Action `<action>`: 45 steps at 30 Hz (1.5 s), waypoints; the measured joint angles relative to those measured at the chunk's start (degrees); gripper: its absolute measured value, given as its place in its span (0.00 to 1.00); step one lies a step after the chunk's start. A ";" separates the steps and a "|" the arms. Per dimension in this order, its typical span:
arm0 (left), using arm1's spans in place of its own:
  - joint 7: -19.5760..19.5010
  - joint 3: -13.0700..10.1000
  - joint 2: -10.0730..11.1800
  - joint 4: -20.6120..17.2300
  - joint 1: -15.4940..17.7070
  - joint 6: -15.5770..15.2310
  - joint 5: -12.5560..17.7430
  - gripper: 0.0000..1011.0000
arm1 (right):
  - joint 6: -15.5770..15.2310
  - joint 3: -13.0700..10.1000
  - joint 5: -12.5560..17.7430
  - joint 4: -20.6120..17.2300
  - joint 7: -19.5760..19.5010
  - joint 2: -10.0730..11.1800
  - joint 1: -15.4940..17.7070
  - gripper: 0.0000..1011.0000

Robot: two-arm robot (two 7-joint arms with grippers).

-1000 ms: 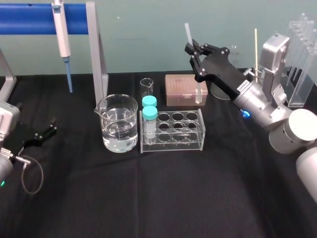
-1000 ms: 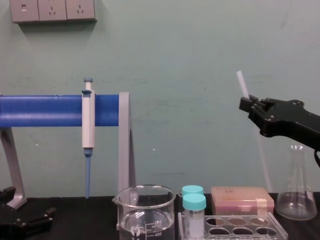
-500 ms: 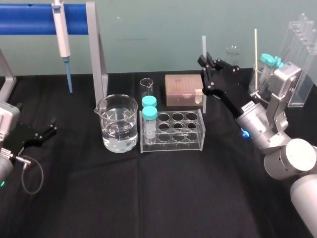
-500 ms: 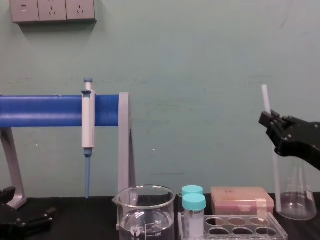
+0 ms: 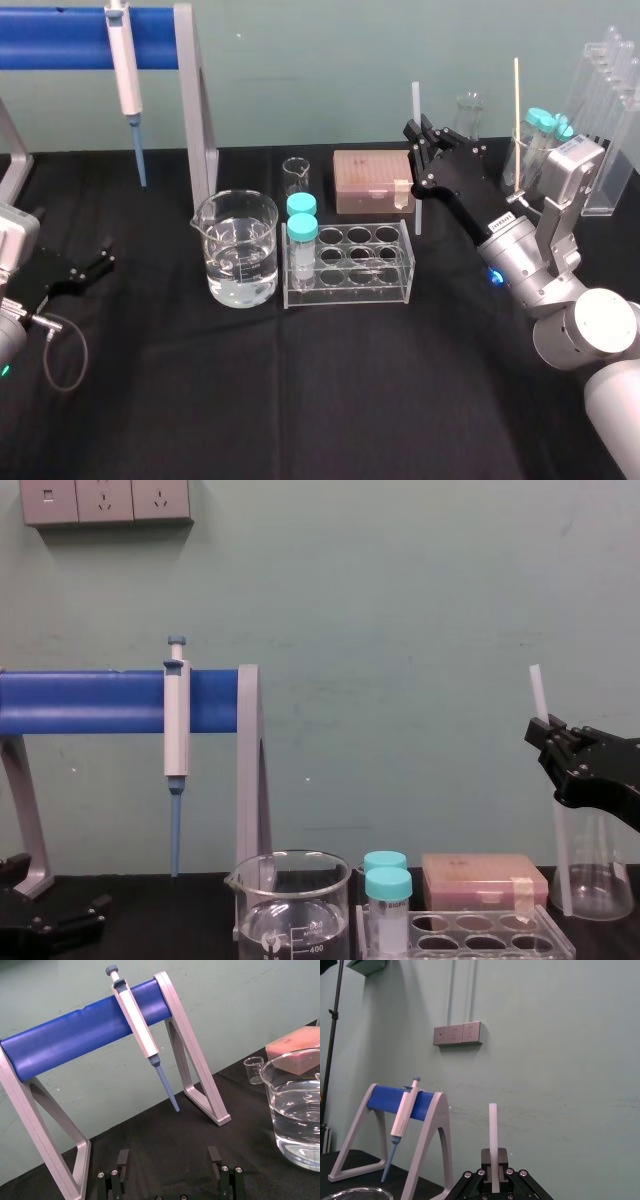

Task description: Pick up the stirring rod with one hand, then place it down.

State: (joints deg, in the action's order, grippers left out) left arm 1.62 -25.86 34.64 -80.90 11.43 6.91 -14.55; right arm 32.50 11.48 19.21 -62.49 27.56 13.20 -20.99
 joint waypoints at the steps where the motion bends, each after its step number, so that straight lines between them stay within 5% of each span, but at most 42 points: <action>1: 0.00 0.00 0.00 0.00 0.00 0.00 0.00 0.99 | 0.00 0.00 0.01 -0.01 0.00 0.00 0.00 0.07; 45: 0.00 0.00 0.00 0.00 0.00 0.00 0.00 0.99 | 0.00 0.15 0.22 -0.06 0.11 0.10 0.00 0.07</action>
State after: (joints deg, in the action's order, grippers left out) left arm 1.62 -25.86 34.64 -80.90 11.43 6.91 -14.55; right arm 32.50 11.63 19.43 -62.55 27.67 13.30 -20.98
